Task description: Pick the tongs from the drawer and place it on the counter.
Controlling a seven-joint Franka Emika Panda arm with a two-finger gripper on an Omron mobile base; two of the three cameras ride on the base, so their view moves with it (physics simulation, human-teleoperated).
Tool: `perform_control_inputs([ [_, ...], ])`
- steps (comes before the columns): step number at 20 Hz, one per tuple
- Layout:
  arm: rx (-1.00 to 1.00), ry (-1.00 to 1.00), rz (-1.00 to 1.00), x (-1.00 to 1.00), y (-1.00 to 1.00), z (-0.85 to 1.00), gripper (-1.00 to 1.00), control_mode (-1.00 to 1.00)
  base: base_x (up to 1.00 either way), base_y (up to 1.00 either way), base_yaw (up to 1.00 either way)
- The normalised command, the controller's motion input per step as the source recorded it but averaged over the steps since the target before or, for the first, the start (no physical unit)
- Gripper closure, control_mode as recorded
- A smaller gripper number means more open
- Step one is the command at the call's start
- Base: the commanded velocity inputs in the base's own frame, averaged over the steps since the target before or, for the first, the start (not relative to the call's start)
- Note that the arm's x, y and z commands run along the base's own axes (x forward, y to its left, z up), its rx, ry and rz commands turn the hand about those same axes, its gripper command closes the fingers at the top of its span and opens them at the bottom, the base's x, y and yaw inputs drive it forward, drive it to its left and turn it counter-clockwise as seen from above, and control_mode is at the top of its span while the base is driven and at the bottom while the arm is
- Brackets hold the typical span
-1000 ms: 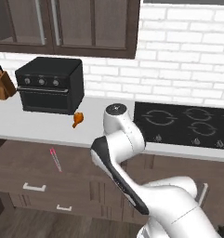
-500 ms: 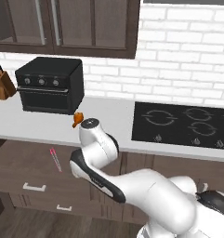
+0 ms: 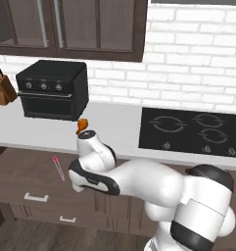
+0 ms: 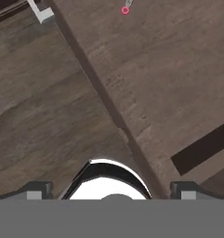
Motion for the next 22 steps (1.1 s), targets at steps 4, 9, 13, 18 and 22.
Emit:
perform_control_inputs([
  [4,0.00,0.00,0.10,0.28,0.00,-0.58,-1.00,-1.00,0.00,0.00,0.00],
  [9,0.00,0.04,0.13,0.43,0.00,-0.66,-1.00,-1.00,0.00,0.00,0.00],
  [13,0.00,0.03,0.15,0.43,0.00,-0.35,-1.00,-1.00,0.00,0.00,0.00],
  [18,-0.01,0.05,0.13,0.34,0.00,-0.44,-1.00,-1.00,0.00,0.00,0.00],
  [22,-0.11,0.11,0.07,-0.07,0.04,-0.26,-1.00,-1.00,0.00,0.00,0.00],
])
